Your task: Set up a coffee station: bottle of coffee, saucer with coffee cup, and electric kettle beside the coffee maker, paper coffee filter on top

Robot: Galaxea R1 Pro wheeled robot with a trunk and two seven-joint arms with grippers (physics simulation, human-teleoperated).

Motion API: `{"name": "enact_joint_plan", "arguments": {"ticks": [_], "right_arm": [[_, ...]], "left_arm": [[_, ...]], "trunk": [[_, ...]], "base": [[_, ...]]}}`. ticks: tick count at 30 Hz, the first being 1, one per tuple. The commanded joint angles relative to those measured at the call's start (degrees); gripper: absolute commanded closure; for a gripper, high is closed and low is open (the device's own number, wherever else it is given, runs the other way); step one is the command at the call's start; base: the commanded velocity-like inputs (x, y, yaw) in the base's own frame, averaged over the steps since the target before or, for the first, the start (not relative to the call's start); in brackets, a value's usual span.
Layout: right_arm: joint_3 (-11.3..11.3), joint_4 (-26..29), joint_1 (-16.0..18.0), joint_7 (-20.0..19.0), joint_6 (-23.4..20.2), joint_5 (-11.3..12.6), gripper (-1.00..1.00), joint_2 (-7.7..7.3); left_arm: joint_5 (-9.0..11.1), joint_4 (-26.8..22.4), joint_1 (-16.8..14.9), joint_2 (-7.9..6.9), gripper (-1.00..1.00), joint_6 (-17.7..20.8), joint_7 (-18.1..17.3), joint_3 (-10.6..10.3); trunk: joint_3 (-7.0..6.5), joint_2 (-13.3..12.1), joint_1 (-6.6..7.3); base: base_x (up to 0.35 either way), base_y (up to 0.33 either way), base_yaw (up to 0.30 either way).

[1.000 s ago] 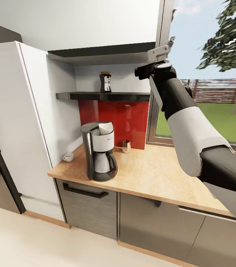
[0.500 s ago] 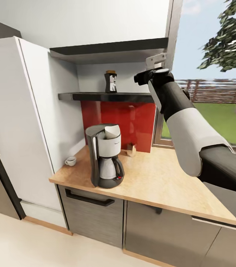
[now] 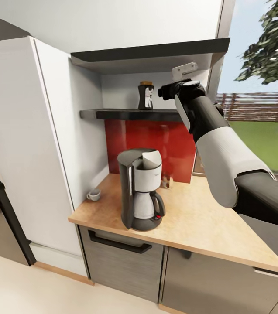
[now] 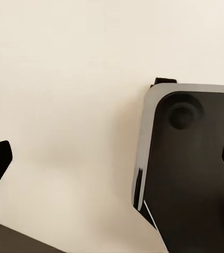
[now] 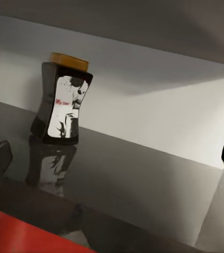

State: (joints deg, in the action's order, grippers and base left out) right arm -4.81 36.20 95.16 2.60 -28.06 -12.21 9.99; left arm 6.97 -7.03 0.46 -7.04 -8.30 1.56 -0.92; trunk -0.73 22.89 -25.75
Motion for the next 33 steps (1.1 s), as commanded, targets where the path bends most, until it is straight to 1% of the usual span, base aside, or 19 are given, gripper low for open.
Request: {"name": "enact_joint_plan", "arguments": {"ticks": [1, 7, 12, 18, 27, 29, 30, 31, 33], "right_arm": [[-0.16, 0.02, 0.02, 0.21, -0.33, -0.13, -1.00, 0.01], [-0.12, -0.01, -0.01, 0.16, -0.33, -0.10, -1.00, 0.01], [0.04, -0.17, -0.06, 0.14, -0.33, -0.09, -1.00, 0.01], [0.21, -1.45, -0.06, 0.13, -0.33, -0.11, -1.00, 0.01], [0.25, -2.64, -0.12, 0.13, -0.33, 0.00, -1.00, 0.01], [0.26, -2.68, -0.15, 0.16, -0.33, 0.80, -1.00, 0.01], [0.29, -2.68, -0.20, 0.19, -0.33, 2.44, -1.00, 0.01], [0.26, -2.64, -0.31, 0.27, -0.33, 5.97, -1.00, 0.01], [0.25, -2.63, -0.33, 0.30, -0.33, 6.96, -1.00, 0.01]], "left_arm": [[0.50, -0.12, 0.05, 0.00, -1.00, -0.05, 0.02, -0.14], [0.39, -0.09, 0.02, 0.08, -1.00, -0.05, 0.02, -0.21], [0.33, -0.09, -0.01, 0.02, -1.00, -0.05, 0.02, -0.23], [0.33, -0.09, 0.01, -0.06, -1.00, -0.05, 0.06, -0.24], [0.33, -0.09, -0.02, 0.04, -1.00, -0.09, 0.02, -0.40], [0.33, -0.09, -0.02, 0.03, -1.00, -0.07, 0.02, -0.47], [0.33, -0.09, -0.02, 0.02, -1.00, -0.06, 0.02, -0.52], [0.33, -0.09, -0.02, 0.03, -1.00, -0.05, 0.02, -0.56], [0.33, -0.09, -0.02, 0.07, -1.00, -0.05, 0.02, -0.60]], "trunk": [[0.01, 0.03, -0.03], [0.01, 0.03, -0.03], [0.01, 0.03, -0.03], [0.01, 0.03, -0.03], [0.01, 0.03, -0.03], [0.01, 0.03, -0.03], [0.01, 0.03, -0.03], [0.01, 0.03, -0.03], [0.01, 0.03, -0.03]], "base": [[0.095, 0.328, 0.000], [0.094, 0.320, 0.000], [0.104, 0.219, 0.000], [0.209, 0.219, 0.000], [0.058, 0.055, 0.000], [0.062, 0.005, 0.000], [0.186, 0.002, 0.000], [0.295, 0.001, 0.000], [0.289, 0.000, 0.000]]}}
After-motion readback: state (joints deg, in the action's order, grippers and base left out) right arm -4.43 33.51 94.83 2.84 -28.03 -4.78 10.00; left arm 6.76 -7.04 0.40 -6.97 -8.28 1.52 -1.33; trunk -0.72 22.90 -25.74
